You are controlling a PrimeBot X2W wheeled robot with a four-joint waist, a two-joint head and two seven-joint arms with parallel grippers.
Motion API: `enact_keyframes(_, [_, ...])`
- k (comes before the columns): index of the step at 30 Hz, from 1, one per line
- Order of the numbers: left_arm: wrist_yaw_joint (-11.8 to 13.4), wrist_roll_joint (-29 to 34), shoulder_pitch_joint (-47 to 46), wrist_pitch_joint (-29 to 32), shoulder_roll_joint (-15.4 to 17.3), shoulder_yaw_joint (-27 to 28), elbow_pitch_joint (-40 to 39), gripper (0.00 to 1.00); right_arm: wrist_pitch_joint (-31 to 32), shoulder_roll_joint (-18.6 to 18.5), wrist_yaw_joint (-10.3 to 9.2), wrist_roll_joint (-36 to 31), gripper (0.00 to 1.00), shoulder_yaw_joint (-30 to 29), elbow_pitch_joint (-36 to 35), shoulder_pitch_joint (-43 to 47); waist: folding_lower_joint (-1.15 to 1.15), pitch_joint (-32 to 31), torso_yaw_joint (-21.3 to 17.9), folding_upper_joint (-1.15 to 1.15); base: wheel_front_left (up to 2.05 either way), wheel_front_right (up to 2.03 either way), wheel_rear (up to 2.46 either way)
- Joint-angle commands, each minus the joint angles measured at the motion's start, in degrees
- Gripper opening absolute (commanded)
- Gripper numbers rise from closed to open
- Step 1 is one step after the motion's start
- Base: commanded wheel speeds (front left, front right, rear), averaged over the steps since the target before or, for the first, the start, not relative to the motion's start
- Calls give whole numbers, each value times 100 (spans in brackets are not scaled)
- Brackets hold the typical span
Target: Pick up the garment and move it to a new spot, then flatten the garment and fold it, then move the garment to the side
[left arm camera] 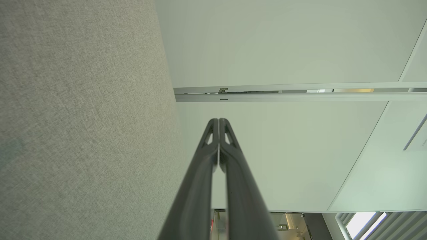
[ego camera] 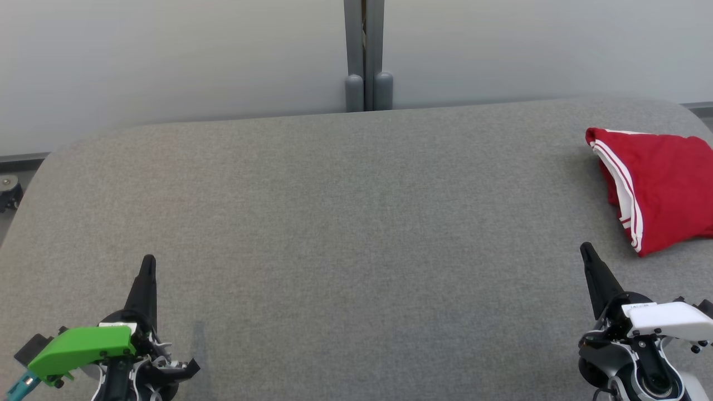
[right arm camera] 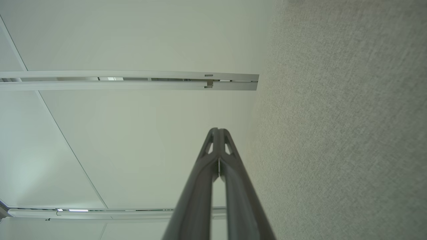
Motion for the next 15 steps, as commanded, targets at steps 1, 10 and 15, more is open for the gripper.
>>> enact_keyframes(1, [11, -23, -79, 16, 41, 8, -19, 0, 22, -31, 0, 12, 0, -13, -19, -37, 0, 0, 0, 0, 0, 0, 0])
enact_keyframes(10, [11, -23, -79, 16, 41, 8, -19, 0, 22, -31, 0, 12, 0, -13, -19, -37, 0, 0, 0, 0, 0, 0, 0])
enact_keyframes(15, [11, -23, -79, 16, 41, 8, -19, 0, 22, -31, 0, 12, 0, -13, -19, -37, 0, 0, 0, 0, 0, 0, 0])
